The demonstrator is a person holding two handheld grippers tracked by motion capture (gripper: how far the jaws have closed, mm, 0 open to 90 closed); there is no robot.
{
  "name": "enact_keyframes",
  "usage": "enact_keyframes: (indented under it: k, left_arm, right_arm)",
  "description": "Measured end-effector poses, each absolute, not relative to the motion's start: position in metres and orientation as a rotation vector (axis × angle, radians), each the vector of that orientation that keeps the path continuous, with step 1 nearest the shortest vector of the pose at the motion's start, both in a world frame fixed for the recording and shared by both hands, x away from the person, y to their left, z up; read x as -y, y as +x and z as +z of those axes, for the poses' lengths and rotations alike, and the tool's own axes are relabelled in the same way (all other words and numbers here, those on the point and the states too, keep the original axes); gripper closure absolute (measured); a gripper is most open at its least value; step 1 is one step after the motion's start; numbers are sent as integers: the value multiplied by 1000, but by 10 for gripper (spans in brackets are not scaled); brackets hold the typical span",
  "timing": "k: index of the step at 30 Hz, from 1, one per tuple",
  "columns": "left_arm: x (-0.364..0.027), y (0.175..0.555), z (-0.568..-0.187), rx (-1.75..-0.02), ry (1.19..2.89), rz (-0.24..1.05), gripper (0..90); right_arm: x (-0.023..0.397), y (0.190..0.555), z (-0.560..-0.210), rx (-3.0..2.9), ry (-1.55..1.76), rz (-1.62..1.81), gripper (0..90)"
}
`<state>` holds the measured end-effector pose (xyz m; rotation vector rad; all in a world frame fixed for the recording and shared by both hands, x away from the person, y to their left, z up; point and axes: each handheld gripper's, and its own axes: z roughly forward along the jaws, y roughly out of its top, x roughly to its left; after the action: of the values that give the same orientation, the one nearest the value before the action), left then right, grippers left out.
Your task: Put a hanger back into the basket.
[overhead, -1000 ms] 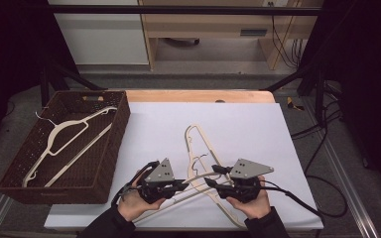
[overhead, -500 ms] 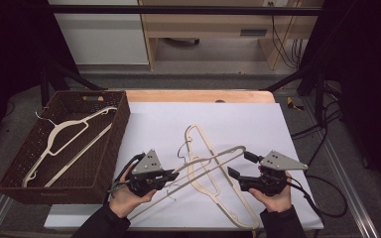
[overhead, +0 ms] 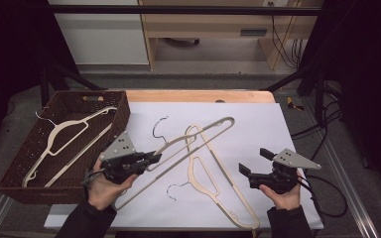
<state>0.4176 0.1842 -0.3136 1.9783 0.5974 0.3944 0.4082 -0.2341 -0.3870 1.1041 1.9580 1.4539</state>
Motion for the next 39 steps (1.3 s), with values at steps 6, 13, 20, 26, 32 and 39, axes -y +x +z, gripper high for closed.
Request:
enact_keyframes:
  k: [6,13,20,26,32,39]
  left_arm:
    - [-207,424,-283,-599,1950,435,862]
    - [-243,437,-257,-642,1932,492,862]
    - [-286,452,-242,-721,1930,568,862]
    - [-323,471,-243,-791,1934,617,862]
    - [-355,488,-250,-852,1929,645,862]
    - [-385,500,-261,-894,1921,638,862]
  right_arm:
    - [237,409,-388,-1945,1127,1446,74]
    - [238,409,-388,-1945,1134,1444,71]
    - [238,409,-389,-1944,1133,1438,70]
    - [237,410,-389,-1946,1135,1438,70]
    - [237,411,-391,-1951,1140,1432,70]
    - [236,411,-391,-1955,1138,1429,70]
